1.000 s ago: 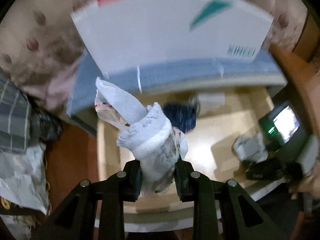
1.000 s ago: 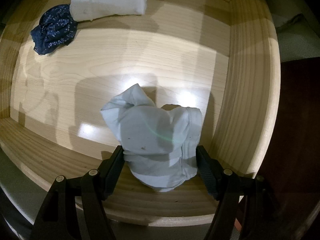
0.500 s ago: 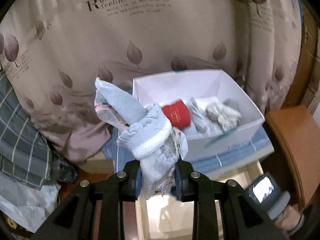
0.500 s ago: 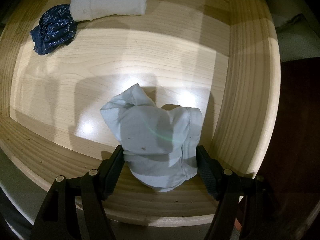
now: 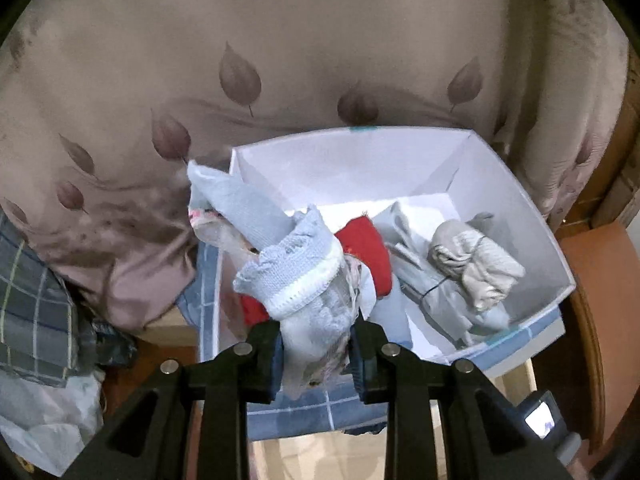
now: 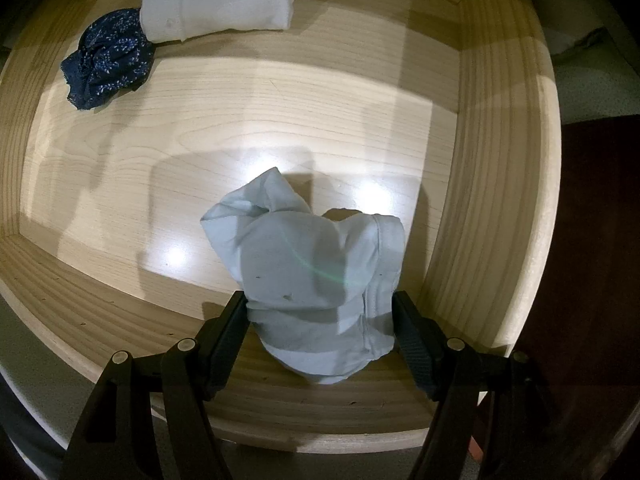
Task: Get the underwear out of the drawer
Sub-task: 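Lower the grey lace-trimmed underwear into the box and open the left tool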
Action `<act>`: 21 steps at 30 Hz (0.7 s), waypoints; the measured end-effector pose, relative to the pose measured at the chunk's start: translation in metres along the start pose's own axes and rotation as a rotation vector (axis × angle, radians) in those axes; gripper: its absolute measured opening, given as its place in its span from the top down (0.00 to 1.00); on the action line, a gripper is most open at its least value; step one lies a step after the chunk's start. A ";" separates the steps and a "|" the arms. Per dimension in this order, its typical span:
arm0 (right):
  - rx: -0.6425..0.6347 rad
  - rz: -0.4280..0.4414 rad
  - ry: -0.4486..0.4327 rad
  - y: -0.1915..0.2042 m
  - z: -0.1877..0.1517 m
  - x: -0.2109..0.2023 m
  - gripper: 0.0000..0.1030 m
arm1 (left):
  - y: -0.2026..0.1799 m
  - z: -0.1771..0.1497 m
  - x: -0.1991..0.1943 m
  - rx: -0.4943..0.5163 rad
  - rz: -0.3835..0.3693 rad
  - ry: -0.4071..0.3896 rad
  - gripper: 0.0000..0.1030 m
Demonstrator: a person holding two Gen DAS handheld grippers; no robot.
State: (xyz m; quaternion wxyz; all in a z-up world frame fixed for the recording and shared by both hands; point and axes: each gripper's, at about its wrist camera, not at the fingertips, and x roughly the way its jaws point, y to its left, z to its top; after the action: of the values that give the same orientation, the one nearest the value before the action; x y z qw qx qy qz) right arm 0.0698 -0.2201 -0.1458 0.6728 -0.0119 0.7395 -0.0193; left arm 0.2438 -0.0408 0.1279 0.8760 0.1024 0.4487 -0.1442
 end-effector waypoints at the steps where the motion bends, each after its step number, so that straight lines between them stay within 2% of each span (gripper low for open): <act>1: 0.000 0.000 0.000 0.000 0.000 0.000 0.33 | 0.000 0.001 0.007 -0.005 0.000 0.010 0.74; 9: 0.000 -0.001 0.001 0.000 0.000 0.000 0.33 | 0.007 0.007 0.036 -0.046 0.010 0.021 0.74; 15: 0.000 -0.001 0.001 -0.001 0.001 0.000 0.33 | 0.000 0.003 0.041 -0.015 0.055 0.019 0.71; 19: 0.000 -0.001 0.001 -0.001 0.000 0.000 0.33 | -0.007 0.001 0.042 0.010 0.066 0.058 0.61; 21: 0.001 -0.001 0.001 -0.002 0.000 0.000 0.33 | -0.010 0.000 0.039 0.021 0.070 0.068 0.60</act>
State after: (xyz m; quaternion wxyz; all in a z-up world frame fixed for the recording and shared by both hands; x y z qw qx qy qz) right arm 0.0700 -0.2217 -0.1457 0.6723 -0.0122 0.7399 -0.0200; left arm 0.2625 -0.0562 0.0955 0.8635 0.1322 0.4730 -0.1147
